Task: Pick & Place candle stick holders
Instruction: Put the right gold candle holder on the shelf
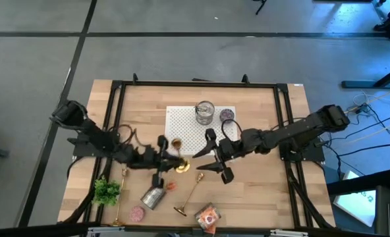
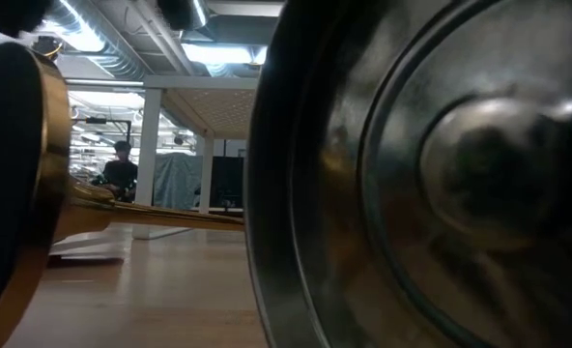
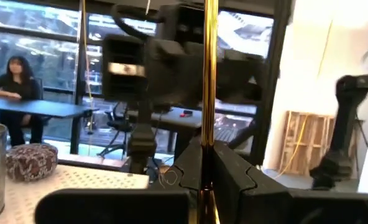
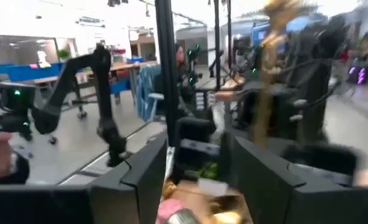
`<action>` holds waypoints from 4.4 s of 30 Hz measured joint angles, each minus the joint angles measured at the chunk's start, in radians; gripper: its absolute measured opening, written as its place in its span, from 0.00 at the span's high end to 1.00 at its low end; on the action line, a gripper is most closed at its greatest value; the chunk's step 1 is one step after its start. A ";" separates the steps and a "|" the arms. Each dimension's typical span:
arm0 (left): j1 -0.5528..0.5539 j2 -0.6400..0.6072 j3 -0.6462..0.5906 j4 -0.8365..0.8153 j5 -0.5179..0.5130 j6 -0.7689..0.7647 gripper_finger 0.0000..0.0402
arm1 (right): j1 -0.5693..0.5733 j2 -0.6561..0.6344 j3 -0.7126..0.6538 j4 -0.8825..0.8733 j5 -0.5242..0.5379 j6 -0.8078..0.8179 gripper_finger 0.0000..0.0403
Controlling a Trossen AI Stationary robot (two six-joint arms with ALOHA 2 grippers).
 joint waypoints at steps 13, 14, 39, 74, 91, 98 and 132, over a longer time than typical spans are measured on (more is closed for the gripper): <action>0.098 -0.002 0.088 -0.147 0.210 -0.011 0.97 | 0.025 -0.060 0.002 -0.107 0.078 -0.051 0.53; 0.099 -0.004 0.088 -0.153 0.207 -0.013 0.97 | 0.027 -0.060 0.002 -0.108 0.098 -0.057 0.53; 0.129 0.003 0.100 -0.199 0.272 -0.034 0.97 | 0.029 -0.001 0.002 0.017 0.187 -0.058 0.53; 0.140 0.003 0.100 -0.235 0.264 -0.144 0.89 | 0.028 0.086 0.003 0.092 0.314 -0.044 0.96; 0.015 -0.112 0.101 -0.278 0.076 -0.004 0.60 | 0.191 -0.124 0.002 -0.300 0.855 -0.094 0.96; -0.029 -0.140 0.101 -0.278 -0.030 0.046 0.60 | 0.195 -0.173 0.002 -0.486 0.892 0.084 0.96; -0.066 -0.191 0.101 -0.280 -0.046 0.123 0.61 | 0.212 -0.224 0.002 -1.154 1.250 0.713 0.96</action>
